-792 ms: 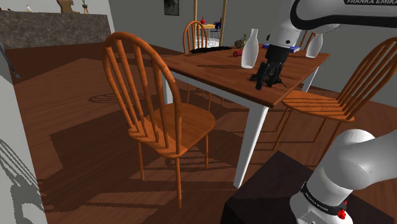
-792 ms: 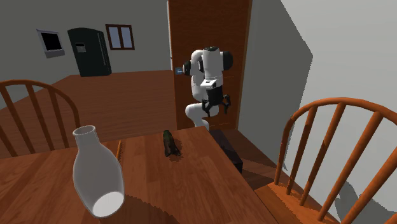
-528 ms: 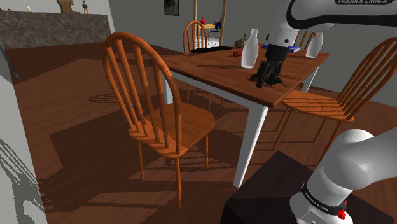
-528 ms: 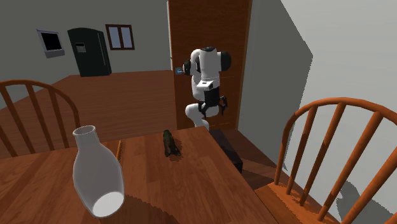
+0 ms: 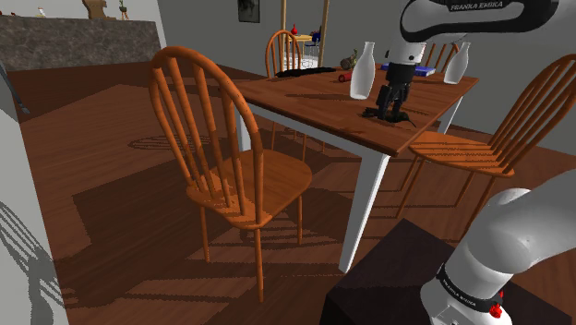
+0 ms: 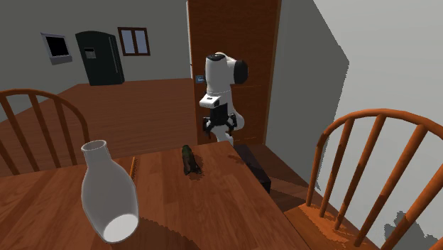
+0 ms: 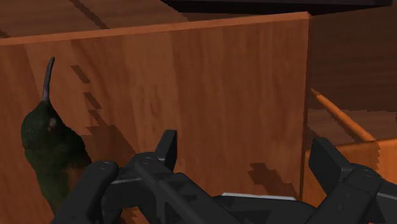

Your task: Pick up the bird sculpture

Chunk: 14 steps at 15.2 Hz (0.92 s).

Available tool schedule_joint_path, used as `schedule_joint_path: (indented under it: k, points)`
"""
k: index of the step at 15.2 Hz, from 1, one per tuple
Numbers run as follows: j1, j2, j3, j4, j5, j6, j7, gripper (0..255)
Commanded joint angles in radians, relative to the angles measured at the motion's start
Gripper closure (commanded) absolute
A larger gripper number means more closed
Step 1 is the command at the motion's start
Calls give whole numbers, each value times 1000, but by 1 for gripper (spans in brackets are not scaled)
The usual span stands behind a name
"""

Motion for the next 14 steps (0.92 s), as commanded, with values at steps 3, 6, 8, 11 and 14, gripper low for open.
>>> schedule_joint_path:
  k: [3, 6, 8, 11, 14]
  points:
    - [-17, 129, -55, 112, -38, -6, -81, 0]
    - [-31, 227, -93, 206, -56, -15, -141, 0]
    - [-42, 296, -118, 274, -63, -23, -182, 0]
    - [-61, 401, -151, 384, -67, -38, -242, 0]
    - [-62, 395, -150, 338, -69, 3, -237, 0]
